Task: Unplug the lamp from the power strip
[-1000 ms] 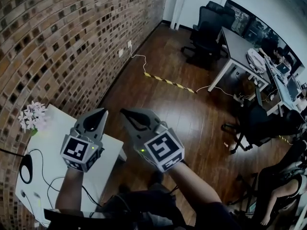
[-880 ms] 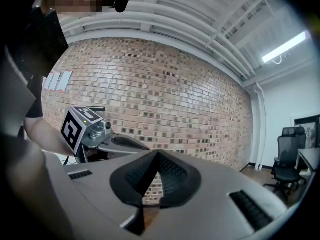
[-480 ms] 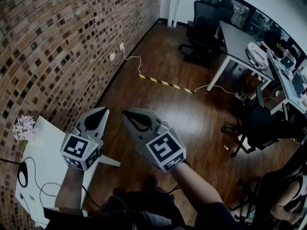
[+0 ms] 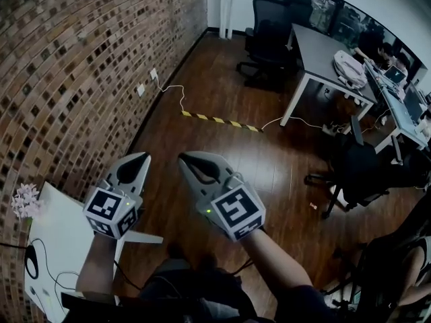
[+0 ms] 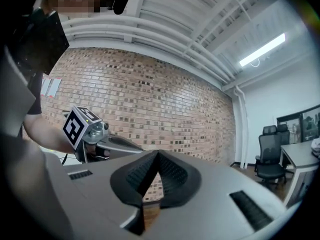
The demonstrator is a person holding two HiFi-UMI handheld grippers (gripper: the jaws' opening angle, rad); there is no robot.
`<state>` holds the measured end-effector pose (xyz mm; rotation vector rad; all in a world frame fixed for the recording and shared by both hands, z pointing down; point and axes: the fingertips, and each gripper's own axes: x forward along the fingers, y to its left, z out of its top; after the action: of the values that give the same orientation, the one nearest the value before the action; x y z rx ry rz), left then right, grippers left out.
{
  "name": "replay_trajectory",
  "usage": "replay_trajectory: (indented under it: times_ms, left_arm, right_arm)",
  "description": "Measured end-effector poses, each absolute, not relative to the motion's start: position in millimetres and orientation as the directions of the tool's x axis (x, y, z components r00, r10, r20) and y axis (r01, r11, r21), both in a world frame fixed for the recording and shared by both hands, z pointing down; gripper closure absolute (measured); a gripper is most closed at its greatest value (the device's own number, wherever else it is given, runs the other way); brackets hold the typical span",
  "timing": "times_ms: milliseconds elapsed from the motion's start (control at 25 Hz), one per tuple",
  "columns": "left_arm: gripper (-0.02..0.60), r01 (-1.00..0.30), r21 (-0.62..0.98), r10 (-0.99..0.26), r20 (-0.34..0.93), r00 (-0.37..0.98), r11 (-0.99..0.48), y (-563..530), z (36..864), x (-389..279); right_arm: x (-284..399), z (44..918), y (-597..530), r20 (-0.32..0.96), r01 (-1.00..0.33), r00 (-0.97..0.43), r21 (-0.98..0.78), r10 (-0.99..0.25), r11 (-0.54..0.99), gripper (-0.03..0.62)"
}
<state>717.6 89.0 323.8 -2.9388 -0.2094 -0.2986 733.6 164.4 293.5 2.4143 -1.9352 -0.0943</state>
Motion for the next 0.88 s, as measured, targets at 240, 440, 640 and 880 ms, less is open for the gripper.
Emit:
replay_trajectory:
  times_ms: [240, 440, 640, 880]
  left_arm:
    - [0.588, 0.173, -0.150, 0.139, 0.213, 0.967, -0.973, 56, 333, 746]
    - [0.588, 0.200, -0.156, 0.174, 0.162, 0.971, -0.967, 23, 325, 781]
    - [0.588, 0.193, -0.124, 0.178, 0.123, 0.976, -0.973, -14, 321, 804]
    - [0.588, 0.146, -0.088, 0.135, 0.119, 0.984, -0.985, -74, 326, 811]
  right_arm:
    - [759, 295, 139, -0.025, -0.961, 0.261, 0.085, -0.965, -0.262, 0.594]
    - [783, 293, 102, 0.019, -0.956, 0.277, 0.101, -0.961, -0.274, 0.594]
    - [804, 290, 59, 0.058, -0.957, 0.269, 0.125, -0.961, -0.261, 0.594]
    - [817, 294, 0, 0.063, -0.961, 0.235, 0.163, -0.970, -0.222, 0.594]
